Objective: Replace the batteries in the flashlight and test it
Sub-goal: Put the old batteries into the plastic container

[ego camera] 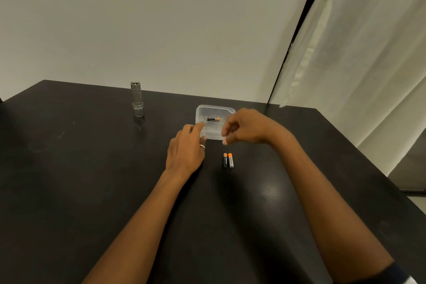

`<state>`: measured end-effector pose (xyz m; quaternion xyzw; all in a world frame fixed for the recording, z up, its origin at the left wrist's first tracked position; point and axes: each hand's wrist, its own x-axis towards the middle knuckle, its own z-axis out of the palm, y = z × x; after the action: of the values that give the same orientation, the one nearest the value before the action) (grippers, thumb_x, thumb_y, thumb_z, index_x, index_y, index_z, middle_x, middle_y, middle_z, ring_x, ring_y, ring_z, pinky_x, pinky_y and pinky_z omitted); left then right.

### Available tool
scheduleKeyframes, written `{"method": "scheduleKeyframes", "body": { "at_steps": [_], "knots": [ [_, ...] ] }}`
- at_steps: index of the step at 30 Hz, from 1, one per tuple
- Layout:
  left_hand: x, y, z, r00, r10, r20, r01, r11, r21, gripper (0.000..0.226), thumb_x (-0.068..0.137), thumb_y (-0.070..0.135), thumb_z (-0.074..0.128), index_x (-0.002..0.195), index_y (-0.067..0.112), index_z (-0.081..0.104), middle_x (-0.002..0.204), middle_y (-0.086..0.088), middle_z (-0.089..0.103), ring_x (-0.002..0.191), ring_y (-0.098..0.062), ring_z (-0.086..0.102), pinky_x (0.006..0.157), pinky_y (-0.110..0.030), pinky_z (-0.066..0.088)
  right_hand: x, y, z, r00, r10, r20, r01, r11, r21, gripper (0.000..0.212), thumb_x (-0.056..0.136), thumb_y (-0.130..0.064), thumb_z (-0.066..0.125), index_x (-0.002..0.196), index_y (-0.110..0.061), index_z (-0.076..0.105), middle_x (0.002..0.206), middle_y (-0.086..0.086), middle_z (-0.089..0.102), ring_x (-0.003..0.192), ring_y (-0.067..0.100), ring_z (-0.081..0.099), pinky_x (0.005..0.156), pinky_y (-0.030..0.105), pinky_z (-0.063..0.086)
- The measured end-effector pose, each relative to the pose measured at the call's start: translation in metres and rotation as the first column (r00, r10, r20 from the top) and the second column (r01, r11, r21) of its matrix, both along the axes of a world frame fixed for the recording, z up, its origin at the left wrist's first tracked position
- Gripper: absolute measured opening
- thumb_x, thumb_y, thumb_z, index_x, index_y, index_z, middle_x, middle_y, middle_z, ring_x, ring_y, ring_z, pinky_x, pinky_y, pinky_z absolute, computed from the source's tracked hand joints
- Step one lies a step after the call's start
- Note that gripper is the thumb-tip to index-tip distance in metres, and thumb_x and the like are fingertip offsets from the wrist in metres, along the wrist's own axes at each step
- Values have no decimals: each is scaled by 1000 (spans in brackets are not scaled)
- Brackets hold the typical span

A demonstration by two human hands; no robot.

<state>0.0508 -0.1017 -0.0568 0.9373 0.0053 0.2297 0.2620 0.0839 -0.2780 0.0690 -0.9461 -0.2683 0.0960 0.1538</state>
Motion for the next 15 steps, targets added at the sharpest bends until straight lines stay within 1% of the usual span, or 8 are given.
{"method": "scheduleKeyframes", "body": {
  "at_steps": [3, 6, 8, 11, 13, 15],
  "knots": [
    [-2, -1, 2, 1000, 3, -11, -3, 1000, -12, 47, 104, 28, 54, 149, 19, 44, 136, -10, 56, 113, -27, 61, 88, -45, 56, -9, -2, -18, 999, -4, -47, 0, 995, -97, 39, 81, -34, 86, 115, -22, 73, 111, -6, 69, 99, 11, 62, 77, 22, 43],
    [-3, 0, 1, 1000, 4, -12, -4, 1000, -19, 47, 104, 28, 53, 149, 20, 43, 136, -9, 56, 113, -27, 60, 87, -45, 56, -11, -1, -32, 993, -6, -117, -10, 991, -135, 52, 80, -34, 87, 125, -22, 66, 123, -4, 66, 111, 14, 61, 89, 27, 47],
    [-3, 1, 1, 1000, 3, -11, -3, 1000, -24, 47, 104, 28, 53, 149, 21, 43, 135, -9, 56, 112, -26, 60, 87, -44, 56, -12, 1, -39, 990, -7, -139, -13, 990, -144, 51, 80, -31, 87, 125, -20, 65, 121, -2, 67, 112, 17, 63, 93, 29, 50],
    [-3, 1, 0, 1000, 2, -7, -2, 1000, -17, 48, 103, 27, 55, 149, 21, 43, 134, -9, 57, 110, -27, 60, 85, -44, 56, -10, 4, -46, 994, -6, -111, -9, 991, -133, 44, 81, -28, 86, 120, -20, 66, 111, -2, 67, 104, 17, 65, 94, 32, 55],
    [-2, 2, -1, 1000, -1, -11, 1, 1000, -16, 49, 101, 25, 57, 148, 20, 43, 134, -9, 56, 110, -27, 60, 85, -45, 56, -8, 4, -45, 997, -14, -82, 10, 999, -49, 41, 79, -29, 86, 115, -21, 67, 107, -2, 68, 100, 16, 66, 92, 33, 57],
    [-2, 2, -1, 1000, -11, -15, 11, 1000, -18, 51, 100, 23, 59, 148, 19, 44, 135, -10, 56, 111, -27, 60, 86, -45, 56, -3, 6, -36, 999, -52, -13, 53, 992, 111, 40, 78, -32, 87, 111, -20, 67, 104, -2, 70, 95, 14, 66, 85, 27, 55]
  ]
}}
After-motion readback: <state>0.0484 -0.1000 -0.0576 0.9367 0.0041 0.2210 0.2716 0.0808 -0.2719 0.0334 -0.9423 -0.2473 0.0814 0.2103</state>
